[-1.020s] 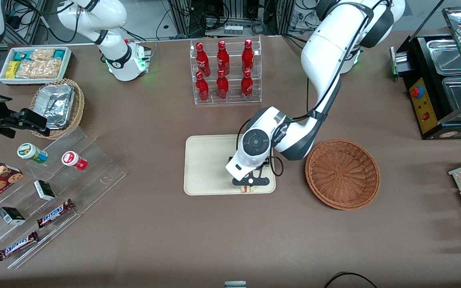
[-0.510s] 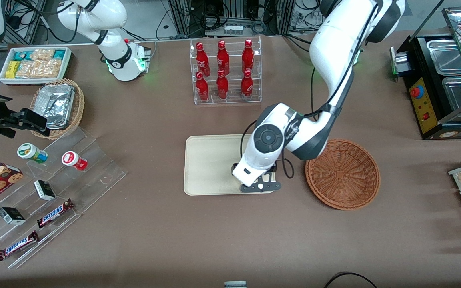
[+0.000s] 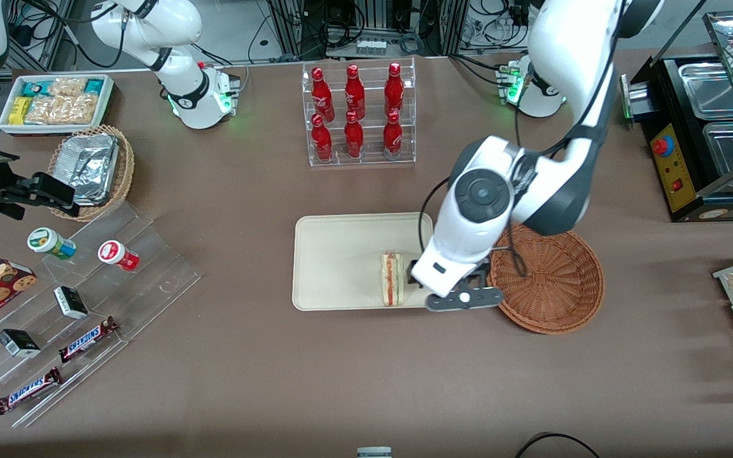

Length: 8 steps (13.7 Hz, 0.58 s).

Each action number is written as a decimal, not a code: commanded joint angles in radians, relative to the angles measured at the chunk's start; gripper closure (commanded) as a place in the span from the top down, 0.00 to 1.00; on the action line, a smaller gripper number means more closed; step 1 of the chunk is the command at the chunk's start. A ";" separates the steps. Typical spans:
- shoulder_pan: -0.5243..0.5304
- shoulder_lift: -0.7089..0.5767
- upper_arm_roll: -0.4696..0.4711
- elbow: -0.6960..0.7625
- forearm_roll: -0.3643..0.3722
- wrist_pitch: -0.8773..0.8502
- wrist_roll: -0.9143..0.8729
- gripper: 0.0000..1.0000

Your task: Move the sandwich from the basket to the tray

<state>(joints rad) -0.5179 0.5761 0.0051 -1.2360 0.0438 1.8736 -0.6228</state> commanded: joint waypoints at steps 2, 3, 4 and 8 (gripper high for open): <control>0.001 -0.088 0.084 -0.020 0.008 -0.112 0.060 1.00; 0.019 -0.099 0.104 -0.016 0.007 -0.141 0.055 1.00; 0.045 -0.114 0.114 -0.014 0.005 -0.160 0.058 1.00; 0.176 -0.179 0.115 -0.016 -0.001 -0.212 0.141 1.00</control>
<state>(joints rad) -0.3813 0.4397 0.1260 -1.2352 0.0464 1.7004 -0.5370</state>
